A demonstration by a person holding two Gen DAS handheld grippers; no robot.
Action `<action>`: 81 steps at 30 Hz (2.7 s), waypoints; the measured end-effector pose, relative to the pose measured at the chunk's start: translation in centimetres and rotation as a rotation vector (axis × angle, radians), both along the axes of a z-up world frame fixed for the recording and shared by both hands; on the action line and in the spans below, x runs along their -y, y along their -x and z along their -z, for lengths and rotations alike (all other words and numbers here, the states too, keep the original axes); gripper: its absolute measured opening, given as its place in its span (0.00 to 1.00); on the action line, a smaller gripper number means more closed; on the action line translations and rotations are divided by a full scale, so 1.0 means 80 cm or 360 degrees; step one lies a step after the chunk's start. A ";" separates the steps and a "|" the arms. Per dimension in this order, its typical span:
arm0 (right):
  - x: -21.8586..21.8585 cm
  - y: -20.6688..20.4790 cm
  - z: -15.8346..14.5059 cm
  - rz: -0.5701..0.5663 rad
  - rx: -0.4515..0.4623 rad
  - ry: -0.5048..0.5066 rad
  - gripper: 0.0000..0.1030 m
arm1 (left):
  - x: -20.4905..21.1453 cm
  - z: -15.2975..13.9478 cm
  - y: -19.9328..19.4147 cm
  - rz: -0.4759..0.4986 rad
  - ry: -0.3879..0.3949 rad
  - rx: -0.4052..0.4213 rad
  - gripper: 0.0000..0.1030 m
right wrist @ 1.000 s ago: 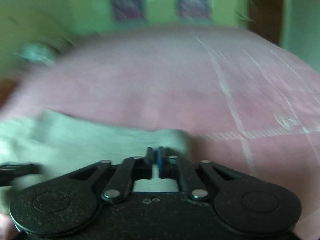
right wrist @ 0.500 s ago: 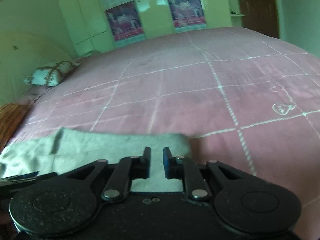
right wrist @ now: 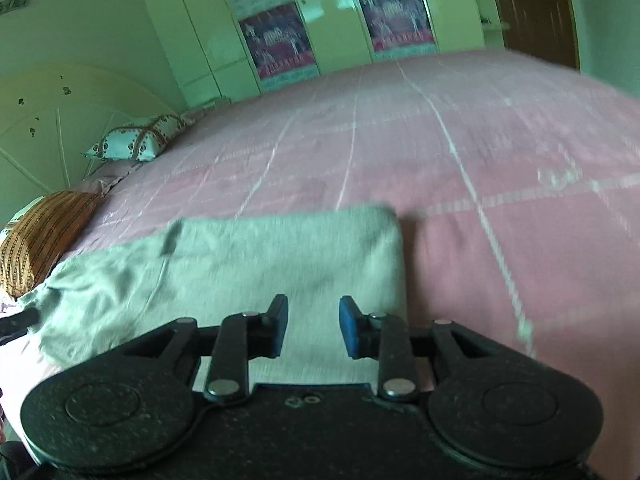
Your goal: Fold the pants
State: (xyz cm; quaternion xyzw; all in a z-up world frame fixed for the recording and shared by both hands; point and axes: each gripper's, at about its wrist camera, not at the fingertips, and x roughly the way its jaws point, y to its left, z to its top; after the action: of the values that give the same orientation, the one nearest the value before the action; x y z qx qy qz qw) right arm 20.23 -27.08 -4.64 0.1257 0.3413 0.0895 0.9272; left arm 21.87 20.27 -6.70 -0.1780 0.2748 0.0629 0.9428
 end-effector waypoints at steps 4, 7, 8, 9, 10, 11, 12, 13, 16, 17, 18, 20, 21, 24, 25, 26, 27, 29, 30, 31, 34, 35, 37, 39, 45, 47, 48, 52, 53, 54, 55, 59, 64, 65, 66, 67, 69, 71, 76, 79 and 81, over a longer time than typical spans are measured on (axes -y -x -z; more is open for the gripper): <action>-0.038 0.000 -0.002 -0.0037 -0.0027 -0.0003 0.21 | -0.086 0.043 -0.039 -0.0111 0.0416 0.0011 0.96; -0.070 -0.004 -0.013 -0.0120 -0.0031 -0.0015 0.22 | -0.128 0.079 -0.081 -0.0052 0.0643 0.0084 1.00; -0.084 -0.005 -0.017 -0.0165 -0.0026 -0.0006 0.23 | -0.133 0.085 -0.089 -0.0040 0.0672 0.0124 1.00; -0.095 -0.007 -0.019 -0.0203 -0.0024 -0.0005 0.25 | -0.136 0.085 -0.093 -0.0095 0.0668 0.0149 0.86; -0.111 -0.008 -0.022 -0.0247 -0.0022 0.0002 0.27 | -0.135 0.086 -0.092 -0.0224 0.0635 0.0153 0.30; -0.125 -0.009 -0.024 -0.0286 -0.0018 0.0022 0.27 | -0.140 0.088 -0.089 -0.0285 0.0674 0.0178 0.30; -0.141 -0.010 -0.025 -0.0330 -0.0010 0.0050 0.29 | -0.139 0.090 -0.080 -0.0285 0.0700 0.0275 0.30; -0.157 -0.012 -0.027 -0.0372 0.0001 0.0085 0.30 | -0.131 0.090 -0.075 -0.0265 0.0640 0.0321 0.30; -0.204 -0.021 -0.027 -0.0490 0.0028 0.0168 0.32 | -0.133 0.109 -0.068 -0.0294 0.0688 0.0290 0.30; -0.217 -0.024 -0.025 -0.0515 0.0046 0.0205 0.32 | -0.138 0.113 -0.068 -0.0292 0.0741 0.0283 0.30; -0.231 -0.028 -0.022 -0.0538 0.0056 0.0247 0.32 | -0.139 0.113 -0.072 -0.0274 0.0734 0.0270 0.30; -0.262 -0.049 0.009 -0.0518 -0.0120 0.0522 0.30 | -0.136 0.110 -0.085 -0.0231 0.0673 0.0214 0.31; -0.269 -0.053 0.022 -0.0535 -0.0117 0.0590 0.31 | -0.138 0.111 -0.088 -0.0228 0.0684 0.0205 0.31; -0.273 -0.060 0.015 -0.0534 -0.0130 0.0617 0.33 | -0.136 0.108 -0.094 -0.0219 0.0655 0.0196 0.31; -0.266 -0.061 0.009 -0.0521 -0.0137 0.0558 0.31 | -0.140 0.102 -0.078 -0.0212 0.0630 0.0202 0.31; -0.253 -0.057 0.002 -0.0488 -0.0120 0.0447 0.31 | -0.137 0.096 -0.077 -0.0215 0.0615 0.0207 0.31; -0.231 -0.050 -0.008 -0.0422 -0.0077 0.0305 0.33 | -0.131 0.089 -0.076 -0.0202 0.0610 0.0240 0.31; -0.194 -0.038 -0.016 -0.0309 -0.0050 0.0178 0.33 | -0.120 0.067 -0.061 -0.0153 0.0568 0.0316 0.31; -0.176 -0.032 -0.018 -0.0256 -0.0048 0.0140 0.33 | -0.108 0.055 -0.063 -0.0113 0.0538 0.0345 0.31; -0.158 -0.027 -0.019 -0.0209 -0.0044 0.0100 0.33 | -0.102 0.042 -0.058 -0.0077 0.0509 0.0370 0.31; -0.108 -0.014 -0.026 -0.0050 0.0005 -0.0024 0.33 | -0.053 0.000 -0.071 0.0051 0.0439 0.0461 0.31; -0.092 -0.010 -0.029 0.0005 0.0018 -0.0063 0.33 | -0.030 -0.012 -0.076 0.0108 0.0410 0.0482 0.31; -0.060 -0.003 -0.033 0.0118 0.0035 -0.0136 0.34 | 0.021 -0.034 -0.087 0.0226 0.0331 0.0511 0.31; -0.027 0.004 -0.036 0.0204 0.0055 -0.0207 0.35 | 0.079 -0.049 -0.100 0.0362 0.0271 0.0520 0.31; 0.068 0.039 -0.031 0.0432 0.0070 -0.0335 0.38 | 0.285 -0.053 -0.132 0.0924 0.0256 0.0339 0.50; 0.095 0.047 -0.025 0.0503 0.0063 -0.0373 0.38 | 0.333 -0.043 -0.127 0.1006 0.0222 0.0248 0.66; 0.107 0.049 -0.023 0.0533 0.0054 -0.0395 0.39 | 0.340 -0.040 -0.120 0.0966 0.0199 0.0258 0.73; 0.135 0.055 -0.016 0.0543 0.0067 -0.0508 0.40 | 0.308 -0.041 -0.096 0.0840 0.0189 0.0260 0.74; 0.133 0.054 -0.013 0.0518 0.0064 -0.0534 0.41 | 0.294 -0.042 -0.088 0.0808 0.0153 0.0268 0.74; 0.128 0.051 -0.010 0.0483 0.0051 -0.0569 0.41 | 0.281 -0.042 -0.078 0.0774 0.0128 0.0270 0.74; 0.121 0.047 -0.005 0.0433 0.0035 -0.0622 0.41 | 0.265 -0.040 -0.069 0.0741 0.0109 0.0259 0.74; 0.091 0.021 0.018 0.0254 -0.0060 -0.0866 0.41 | 0.200 -0.034 -0.029 0.0601 0.0020 0.0218 0.74; 0.071 -0.003 0.036 0.0270 -0.0185 -0.0999 0.48 | 0.143 -0.011 -0.003 0.0497 0.0007 0.0148 0.74; 0.069 -0.007 0.039 0.0285 -0.0223 -0.1036 0.48 | 0.136 -0.006 0.002 0.0492 0.0008 0.0140 0.74; 0.069 -0.012 0.043 0.0296 -0.0237 -0.1081 0.49 | 0.134 -0.003 0.007 0.0495 -0.0003 0.0132 0.74; 0.068 -0.015 0.043 0.0303 -0.0247 -0.1102 0.50 | 0.134 0.002 0.008 0.0511 -0.0017 0.0127 0.74; 0.063 -0.024 0.046 0.0322 -0.0276 -0.1110 0.51 | 0.137 0.012 0.007 0.0558 -0.0057 0.0114 0.74; 0.058 -0.031 0.040 0.0355 -0.0244 -0.1086 0.52 | 0.143 0.016 0.005 0.0614 -0.0095 0.0101 0.74; 0.037 -0.044 0.038 0.0372 -0.0222 -0.0918 0.42 | 0.152 0.026 0.004 0.0660 -0.0097 0.0081 0.74; 0.030 -0.049 0.036 0.0371 -0.0254 -0.0873 0.50 | 0.153 0.030 0.000 0.0650 -0.0092 0.0063 0.74; 0.029 -0.042 0.029 0.0420 -0.0243 -0.0891 0.51 | 0.150 0.032 -0.001 0.0627 -0.0073 0.0068 0.74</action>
State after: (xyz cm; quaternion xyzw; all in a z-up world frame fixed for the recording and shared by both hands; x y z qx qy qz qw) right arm 23.56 -29.42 -6.97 0.4255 0.3529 0.0491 0.8318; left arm 21.94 8.25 -9.26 -0.1006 0.2827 -0.1204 0.9463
